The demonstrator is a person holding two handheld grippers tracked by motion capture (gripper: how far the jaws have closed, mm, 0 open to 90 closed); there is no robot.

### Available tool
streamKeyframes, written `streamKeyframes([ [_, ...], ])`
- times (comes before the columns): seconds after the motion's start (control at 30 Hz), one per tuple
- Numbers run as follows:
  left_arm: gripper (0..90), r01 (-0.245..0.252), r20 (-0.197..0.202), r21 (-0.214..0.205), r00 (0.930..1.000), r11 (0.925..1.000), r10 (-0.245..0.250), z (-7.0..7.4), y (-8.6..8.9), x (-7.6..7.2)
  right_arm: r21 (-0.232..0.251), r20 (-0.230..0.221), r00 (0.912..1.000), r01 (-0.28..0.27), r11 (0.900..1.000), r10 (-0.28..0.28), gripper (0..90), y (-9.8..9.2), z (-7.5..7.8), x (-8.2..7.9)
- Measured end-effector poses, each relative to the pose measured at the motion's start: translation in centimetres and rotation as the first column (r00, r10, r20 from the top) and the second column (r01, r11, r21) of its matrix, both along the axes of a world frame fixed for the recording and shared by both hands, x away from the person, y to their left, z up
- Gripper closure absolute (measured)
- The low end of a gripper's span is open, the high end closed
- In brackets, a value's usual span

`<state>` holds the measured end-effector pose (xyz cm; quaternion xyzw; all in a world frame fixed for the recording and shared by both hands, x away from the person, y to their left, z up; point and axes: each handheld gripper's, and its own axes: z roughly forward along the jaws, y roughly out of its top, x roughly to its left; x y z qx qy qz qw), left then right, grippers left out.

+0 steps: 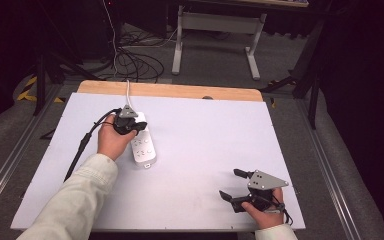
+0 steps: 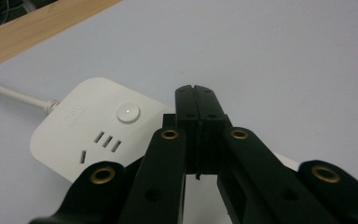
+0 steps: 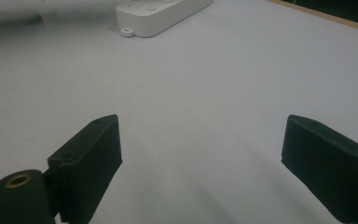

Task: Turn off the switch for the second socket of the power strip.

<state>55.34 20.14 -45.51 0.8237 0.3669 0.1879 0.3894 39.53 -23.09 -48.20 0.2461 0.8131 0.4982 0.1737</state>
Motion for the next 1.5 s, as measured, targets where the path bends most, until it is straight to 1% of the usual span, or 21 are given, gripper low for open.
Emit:
streamKeyframes([
  [0.03,89.8,0.000,0.000,0.000,1.0000,1.0000,0.000,0.00,0.00,0.00,0.000,0.000,1.0000,0.000,1.0000,0.000,12.3,0.01,0.00,0.00],
  [0.07,89.8,-0.007,-0.012,0.008,0.9999,0.9999,0.007,-0.16,-0.04,0.07,-0.002,0.000,1.0000,-0.002,1.0000,0.002,12.3,0.01,0.00,0.00],
  [0.1,89.8,-0.007,-0.012,0.008,0.9999,0.9999,0.007,-0.16,-0.04,0.07,-0.002,0.000,1.0000,-0.002,1.0000,0.002,12.3,0.01,0.00,0.00],
  [0.13,89.9,-0.014,-0.008,0.028,0.9999,0.9995,0.014,-0.22,0.04,0.14,-0.001,-0.001,1.0000,-0.001,1.0000,0.001,12.3,0.03,0.00,-0.03],
  [0.17,89.8,-0.016,-0.027,0.018,0.9995,0.9997,0.017,-0.32,0.00,0.11,-0.001,-0.001,1.0000,-0.001,1.0000,0.001,12.3,0.02,-0.01,-0.02],
  [0.2,89.9,-0.016,-0.027,0.018,0.9995,0.9997,0.017,-0.32,0.00,0.11,0.000,0.000,1.0000,-0.001,1.0000,0.001,12.3,0.01,0.00,-0.01],
  [0.23,89.9,-0.018,-0.036,0.015,0.9992,0.9997,0.018,-0.37,-0.02,0.13,0.001,-0.001,1.0000,-0.001,1.0000,0.001,12.3,0.01,0.00,-0.01],
  [0.33,89.9,-0.018,-0.037,0.017,0.9991,0.9997,0.018,-0.38,-0.09,0.11,-0.001,-0.002,1.0000,-0.003,1.0000,0.003,12.3,0.02,-0.02,0.00],
  [0.4,89.9,-0.020,-0.047,0.033,0.9987,0.9993,0.021,-0.40,-0.13,0.12,-0.001,-0.002,1.0000,-0.003,1.0000,0.003,12.3,0.02,-0.02,0.01],
  [0.5,89.9,-0.026,-0.059,0.034,0.9979,0.9991,0.028,-0.42,-0.01,0.14,-0.001,-0.003,1.0000,-0.002,1.0000,0.002,12.3,0.03,-0.02,0.00],
  [0.6,89.9,-0.029,-0.058,0.030,0.9978,0.9991,0.031,-0.43,0.05,0.20,-0.001,-0.003,1.0000,-0.002,1.0000,0.002,12.3,0.04,-0.03,0.00],
  [0.73,89.9,-0.038,-0.068,0.018,0.9969,0.9991,0.040,-0.49,0.15,0.33,-0.001,-0.003,1.0000,-0.002,1.0000,0.002,12.3,0.04,-0.03,0.00],
  [0.87,89.9,-0.041,-0.068,0.017,0.9968,0.9990,0.042,-0.56,0.19,0.38,-0.003,-0.005,1.0000,-0.002,1.0000,0.002,12.3,0.05,-0.04,-0.01],
  [1.03,89.9,-0.037,-0.053,0.025,0.9979,0.9990,0.038,-0.73,0.04,0.40,-0.004,-0.004,1.0000,-0.002,1.0000,0.002,12.2,0.05,-0.05,-0.01],
  [1.23,90.0,-0.034,-0.050,0.019,0.9981,0.9992,0.035,-0.84,-0.07,0.45,-0.004,-0.004,1.0000,-0.002,1.0000,0.002,12.2,0.05,-0.05,0.00],
  [1.27,90.0,-0.040,-0.066,0.010,0.9970,0.9991,0.041,-0.83,-0.15,0.46,-0.006,-0.006,1.0000,-0.004,1.0000,0.004,12.2,0.07,-0.07,-0.01],
  [1.5,90.0,-0.051,-0.074,0.009,0.9960,0.9987,0.051,-0.78,-0.20,0.45,-0.005,-0.004,1.0000,-0.004,1.0000,0.004,12.2,0.04,-0.06,-0.01],
])
